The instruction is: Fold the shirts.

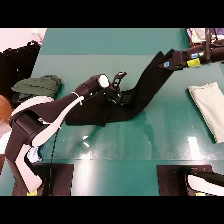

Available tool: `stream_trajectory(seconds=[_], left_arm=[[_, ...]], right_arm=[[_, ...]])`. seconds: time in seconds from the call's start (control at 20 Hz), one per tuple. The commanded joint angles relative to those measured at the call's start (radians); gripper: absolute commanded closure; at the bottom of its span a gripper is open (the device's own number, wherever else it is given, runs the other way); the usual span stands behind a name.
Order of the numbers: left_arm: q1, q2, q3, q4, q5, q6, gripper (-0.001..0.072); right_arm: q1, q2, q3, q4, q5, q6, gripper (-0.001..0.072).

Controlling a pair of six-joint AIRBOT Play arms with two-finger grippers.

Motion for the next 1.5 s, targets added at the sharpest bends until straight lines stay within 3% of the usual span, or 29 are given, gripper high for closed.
stream_trajectory(seconds=[0.0,0.15,0.3,0.4,0.6,0.65,0.7,0.75,0.8,0.9,1.1,1.3,1.45], left_arm=[[0.06,0.043,0.035,0.004,-0.031,-0.001,0.0682],[0.166,0.158,0.04,0.037,-0.03,0.002,0.0682],[0.31,0.295,0.047,0.097,-0.06,0.037,0.0682],[0.415,0.385,0.047,0.126,-0.087,0.055,0.0682],[0.582,0.52,0.047,0.193,-0.158,0.078,0.0682],[0.613,0.541,0.047,0.201,-0.182,0.078,0.0682],[0.638,0.552,0.047,0.202,-0.203,0.078,0.0682],[0.656,0.559,0.047,0.202,-0.221,0.078,0.0681],[0.666,0.56,0.047,0.202,-0.238,0.078,0.0682],[0.664,0.56,0.047,0.204,-0.269,0.078,0.0682],[0.663,0.56,0.047,0.199,-0.293,0.078,0.0681],[0.663,0.56,0.046,0.199,-0.32,0.083,0.0682],[0.663,0.56,0.046,0.178,-0.312,0.097,0.0682]], right_arm=[[0.084,0.002,0.03,0.002,-0.052,0.0,0.0696],[0.179,-0.006,0.029,0.017,-0.1,-0.025,0.0696],[0.289,-0.064,0.03,0.153,-0.157,-0.095,0.0696],[0.385,-0.133,0.03,0.229,-0.223,-0.17,0.0696],[0.592,-0.305,0.031,0.235,-0.414,-0.255,0.0691],[0.627,-0.343,0.037,0.235,-0.455,-0.275,0.0578],[0.653,-0.386,0.065,0.232,-0.457,-0.3,0.0312],[0.668,-0.425,0.104,0.232,-0.433,-0.303,0.0136],[0.672,-0.456,0.145,0.232,-0.389,-0.303,0.0116],[0.653,-0.491,0.219,0.201,-0.278,-0.273,0.0145],[0.524,-0.465,0.22,-0.007,-0.119,-0.089,0.0161],[0.335,-0.36,-0.023,-0.061,-0.114,-0.019,0.0161],[0.198,-0.283,-0.23,-0.049,-0.201,0.019,0.016]])
